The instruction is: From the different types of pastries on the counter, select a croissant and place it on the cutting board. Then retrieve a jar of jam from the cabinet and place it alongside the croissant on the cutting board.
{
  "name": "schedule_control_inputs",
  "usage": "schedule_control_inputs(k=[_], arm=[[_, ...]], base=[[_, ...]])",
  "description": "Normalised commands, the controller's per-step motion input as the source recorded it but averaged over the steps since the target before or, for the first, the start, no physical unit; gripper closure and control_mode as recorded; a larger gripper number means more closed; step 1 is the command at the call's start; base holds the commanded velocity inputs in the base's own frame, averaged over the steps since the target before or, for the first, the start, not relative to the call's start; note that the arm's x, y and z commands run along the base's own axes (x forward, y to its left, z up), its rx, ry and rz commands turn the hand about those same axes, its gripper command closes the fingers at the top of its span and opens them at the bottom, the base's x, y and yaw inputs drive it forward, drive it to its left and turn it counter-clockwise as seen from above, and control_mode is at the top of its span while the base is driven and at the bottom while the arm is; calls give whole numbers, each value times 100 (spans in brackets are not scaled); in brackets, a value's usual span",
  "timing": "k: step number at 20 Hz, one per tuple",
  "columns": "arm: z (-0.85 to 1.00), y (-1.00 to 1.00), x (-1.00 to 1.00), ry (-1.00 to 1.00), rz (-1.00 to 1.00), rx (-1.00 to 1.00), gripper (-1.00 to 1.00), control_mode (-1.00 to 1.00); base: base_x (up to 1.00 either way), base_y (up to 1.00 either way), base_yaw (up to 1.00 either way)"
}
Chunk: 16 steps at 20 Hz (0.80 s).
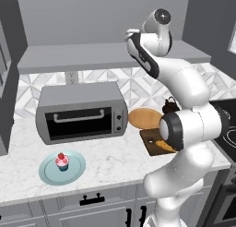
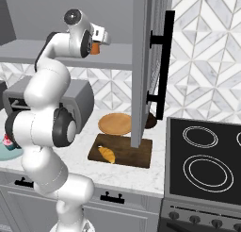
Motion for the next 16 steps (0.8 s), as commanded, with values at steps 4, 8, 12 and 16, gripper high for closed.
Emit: schedule_control_inputs(k=[4,8,12,16], arm=[[37,0,-58,-2,5,-9,100,-100],[49,0,-79,-4,8,-10,100,-100],[36,0,-98,-5,4,-4,100,-100],[-4,0,-100,0,0,0,100,-100]], base=[[0,0,0],[0,0,0],[0,0,0],[0,0,0]])
